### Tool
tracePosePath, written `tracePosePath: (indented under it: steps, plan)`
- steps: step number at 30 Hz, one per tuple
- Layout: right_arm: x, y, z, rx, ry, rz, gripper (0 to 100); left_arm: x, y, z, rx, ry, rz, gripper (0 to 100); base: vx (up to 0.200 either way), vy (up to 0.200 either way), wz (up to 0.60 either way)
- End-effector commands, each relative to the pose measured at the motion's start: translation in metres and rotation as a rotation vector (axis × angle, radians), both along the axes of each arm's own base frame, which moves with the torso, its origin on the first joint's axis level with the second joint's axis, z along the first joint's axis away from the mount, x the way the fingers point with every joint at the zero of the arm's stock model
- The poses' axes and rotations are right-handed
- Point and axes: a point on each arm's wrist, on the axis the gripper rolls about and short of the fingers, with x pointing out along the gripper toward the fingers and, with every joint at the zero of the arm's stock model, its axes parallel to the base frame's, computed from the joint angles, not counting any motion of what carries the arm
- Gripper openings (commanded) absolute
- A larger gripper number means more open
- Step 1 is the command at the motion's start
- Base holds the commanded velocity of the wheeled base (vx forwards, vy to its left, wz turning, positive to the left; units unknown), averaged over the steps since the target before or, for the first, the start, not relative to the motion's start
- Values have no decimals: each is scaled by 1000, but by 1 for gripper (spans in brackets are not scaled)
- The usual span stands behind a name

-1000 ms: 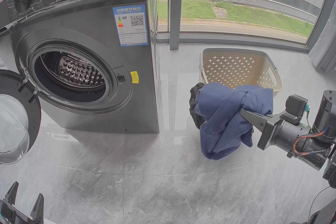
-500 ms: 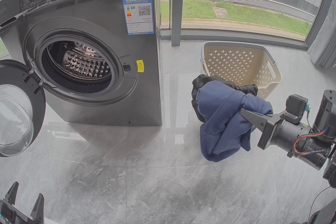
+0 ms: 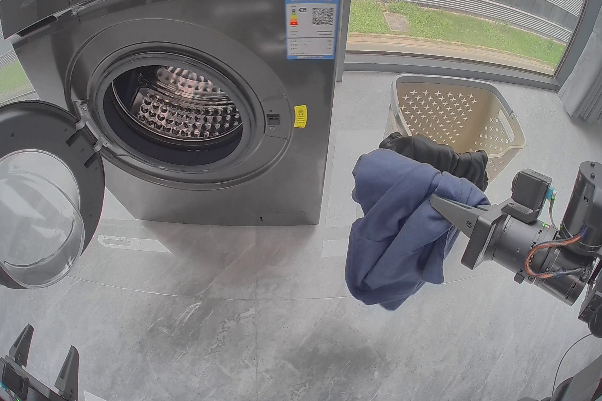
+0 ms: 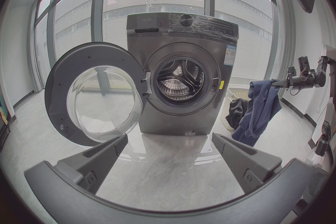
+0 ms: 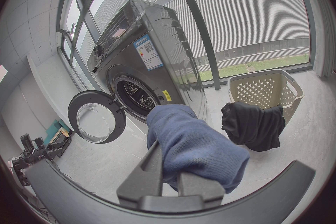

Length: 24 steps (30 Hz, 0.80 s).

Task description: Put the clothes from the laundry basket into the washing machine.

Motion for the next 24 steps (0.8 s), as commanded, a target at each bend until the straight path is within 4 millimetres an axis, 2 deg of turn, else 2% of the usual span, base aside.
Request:
tracePosePath:
  steps: [1, 8, 14, 20, 24]
  plan:
    - [0, 0, 0, 1, -1, 0, 0, 0, 0, -4, 0, 2, 1, 100, 0, 200, 0]
    - [0, 0, 1, 2, -2, 0, 0, 0, 0, -4, 0, 2, 1, 100, 0, 200, 0]
    - [0, 0, 1, 3, -1, 0, 0, 0, 0, -4, 0, 2, 1, 100, 0, 0, 0]
    - [1, -1, 1, 3, -1, -6, 0, 0, 0, -4, 0, 2, 1, 100, -200, 0, 0]
    - [2, -2, 0, 5, 2, -9, 0, 0, 0, -4, 0, 2, 1, 100, 0, 0, 0]
